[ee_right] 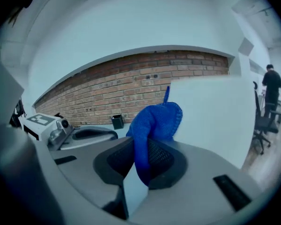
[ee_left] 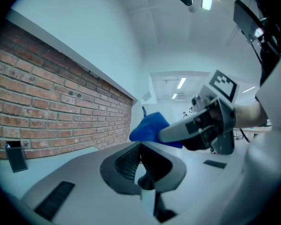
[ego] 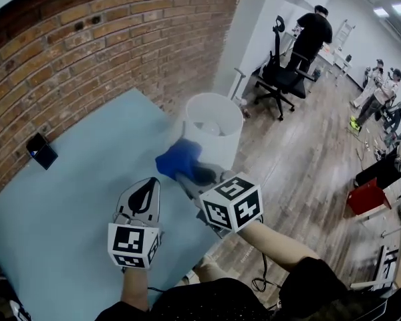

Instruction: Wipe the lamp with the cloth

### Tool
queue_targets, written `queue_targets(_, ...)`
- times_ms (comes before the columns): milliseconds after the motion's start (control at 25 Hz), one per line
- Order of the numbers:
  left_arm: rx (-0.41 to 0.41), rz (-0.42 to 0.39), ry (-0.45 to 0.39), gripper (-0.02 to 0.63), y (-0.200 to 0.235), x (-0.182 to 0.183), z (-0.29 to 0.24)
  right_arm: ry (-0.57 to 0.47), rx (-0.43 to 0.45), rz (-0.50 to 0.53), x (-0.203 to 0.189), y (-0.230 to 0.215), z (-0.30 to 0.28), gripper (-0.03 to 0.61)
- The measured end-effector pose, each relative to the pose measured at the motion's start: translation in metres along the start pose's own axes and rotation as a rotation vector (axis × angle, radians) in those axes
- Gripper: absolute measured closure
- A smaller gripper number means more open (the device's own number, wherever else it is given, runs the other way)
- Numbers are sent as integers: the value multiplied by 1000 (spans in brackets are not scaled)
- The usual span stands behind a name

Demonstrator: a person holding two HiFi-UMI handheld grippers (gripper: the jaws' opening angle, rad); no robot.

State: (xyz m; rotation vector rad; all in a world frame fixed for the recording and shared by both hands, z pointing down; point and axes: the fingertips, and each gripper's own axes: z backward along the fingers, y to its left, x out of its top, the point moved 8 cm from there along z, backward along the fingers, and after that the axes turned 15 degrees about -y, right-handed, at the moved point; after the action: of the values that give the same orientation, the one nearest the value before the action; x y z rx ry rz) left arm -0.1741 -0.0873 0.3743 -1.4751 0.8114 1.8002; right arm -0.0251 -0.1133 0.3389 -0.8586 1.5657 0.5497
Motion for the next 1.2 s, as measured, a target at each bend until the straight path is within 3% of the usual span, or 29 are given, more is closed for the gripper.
queue_targets(160,6,-7,31,604,2,-11,8,-2,15,-61,-54,0,-2,517)
queue_targets(280,8,-9,49,604,0,-17,14,13,60,-72,-70,6,9,517)
queue_targets(440,19,-12,43,604,-4,-12,20,-43,137,-96,-43,14,37,517)
queue_targets(600,21,-2,9,604,-13,-1,20,-137,149,22,8,10,70,517)
queue_targets(680,13,-10,7,604,-19,-3,20,-166,158,87,12,8,80,517)
queue_targets(760,4,-27,19,604,-24,-9,20,-166,190,97,-6,7,83,517)
queue_targets(880,-29,-41,32,605,-27,-22,20,-104,228,-2,-58,11,73,517)
queue_targets(960,-47,-38,38,604,-28,-35,20,-86,205,-48,-89,10,64,517)
queue_targets(1040,-51,-37,43,604,-27,-49,19,-92,150,-31,-111,2,53,517)
queue_targets(1200,-25,-35,18,604,-20,-75,19,-160,-1,113,-134,-20,29,517)
